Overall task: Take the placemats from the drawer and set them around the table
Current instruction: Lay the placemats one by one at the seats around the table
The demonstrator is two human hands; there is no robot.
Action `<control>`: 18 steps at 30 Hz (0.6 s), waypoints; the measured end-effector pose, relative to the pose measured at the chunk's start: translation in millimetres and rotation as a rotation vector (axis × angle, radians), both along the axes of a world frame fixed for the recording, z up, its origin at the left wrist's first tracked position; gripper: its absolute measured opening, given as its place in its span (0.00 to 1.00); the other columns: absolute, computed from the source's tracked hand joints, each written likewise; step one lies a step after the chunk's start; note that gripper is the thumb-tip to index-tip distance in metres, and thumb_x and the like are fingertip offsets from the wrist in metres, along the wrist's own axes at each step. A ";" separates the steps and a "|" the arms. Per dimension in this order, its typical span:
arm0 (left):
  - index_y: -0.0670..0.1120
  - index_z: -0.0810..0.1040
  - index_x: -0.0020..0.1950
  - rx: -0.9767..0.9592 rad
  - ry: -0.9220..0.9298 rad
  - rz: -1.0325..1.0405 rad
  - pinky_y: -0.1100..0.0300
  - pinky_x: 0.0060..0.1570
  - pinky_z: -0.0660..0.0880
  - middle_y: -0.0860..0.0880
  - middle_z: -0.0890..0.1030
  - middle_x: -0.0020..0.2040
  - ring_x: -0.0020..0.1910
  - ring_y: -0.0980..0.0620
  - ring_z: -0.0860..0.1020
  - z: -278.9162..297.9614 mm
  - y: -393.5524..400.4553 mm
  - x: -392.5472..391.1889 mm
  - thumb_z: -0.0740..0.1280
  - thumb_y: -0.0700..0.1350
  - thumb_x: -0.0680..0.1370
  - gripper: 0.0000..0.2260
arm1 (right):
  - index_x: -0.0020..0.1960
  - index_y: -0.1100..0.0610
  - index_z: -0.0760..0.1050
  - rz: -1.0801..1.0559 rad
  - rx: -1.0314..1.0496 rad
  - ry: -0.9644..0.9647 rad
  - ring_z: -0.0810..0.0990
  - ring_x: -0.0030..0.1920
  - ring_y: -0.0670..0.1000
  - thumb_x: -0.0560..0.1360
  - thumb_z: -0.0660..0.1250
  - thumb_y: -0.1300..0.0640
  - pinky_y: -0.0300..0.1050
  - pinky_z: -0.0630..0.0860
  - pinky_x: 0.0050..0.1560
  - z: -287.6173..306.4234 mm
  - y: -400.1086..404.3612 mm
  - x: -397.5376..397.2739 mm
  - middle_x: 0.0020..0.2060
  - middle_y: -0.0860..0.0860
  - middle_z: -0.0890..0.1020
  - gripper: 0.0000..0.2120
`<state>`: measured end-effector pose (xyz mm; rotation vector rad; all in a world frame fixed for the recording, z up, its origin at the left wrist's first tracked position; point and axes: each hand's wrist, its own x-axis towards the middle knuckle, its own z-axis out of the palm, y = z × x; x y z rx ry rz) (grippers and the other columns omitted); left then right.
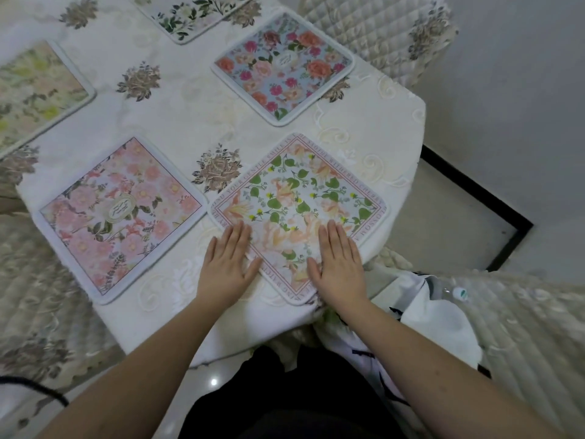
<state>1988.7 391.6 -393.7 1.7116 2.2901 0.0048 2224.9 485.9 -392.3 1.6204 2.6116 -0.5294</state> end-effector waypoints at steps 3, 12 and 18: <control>0.55 0.39 0.81 -0.039 0.017 -0.033 0.52 0.78 0.40 0.58 0.39 0.81 0.79 0.58 0.38 1.9 -3.2 -16.1 0.43 0.67 0.80 0.33 | 0.79 0.59 0.54 -0.046 0.003 -0.043 0.54 0.79 0.53 0.80 0.50 0.40 0.48 0.43 0.77 1.2 7.7 14.2 0.78 0.56 0.57 0.34; 0.54 0.39 0.81 -0.116 0.091 -0.164 0.53 0.77 0.39 0.56 0.42 0.81 0.79 0.57 0.41 16.5 -0.4 -45.6 0.36 0.65 0.79 0.32 | 0.80 0.57 0.47 -0.140 -0.043 -0.058 0.46 0.79 0.51 0.82 0.49 0.41 0.49 0.43 0.78 18.0 11.3 25.6 0.80 0.53 0.48 0.33; 0.49 0.51 0.82 -0.219 0.097 -0.281 0.47 0.78 0.46 0.49 0.53 0.82 0.81 0.49 0.50 54.8 21.1 -38.8 0.45 0.63 0.82 0.31 | 0.80 0.53 0.49 -0.281 -0.066 -0.040 0.55 0.78 0.55 0.81 0.54 0.44 0.54 0.52 0.77 51.9 -31.6 17.5 0.79 0.54 0.57 0.32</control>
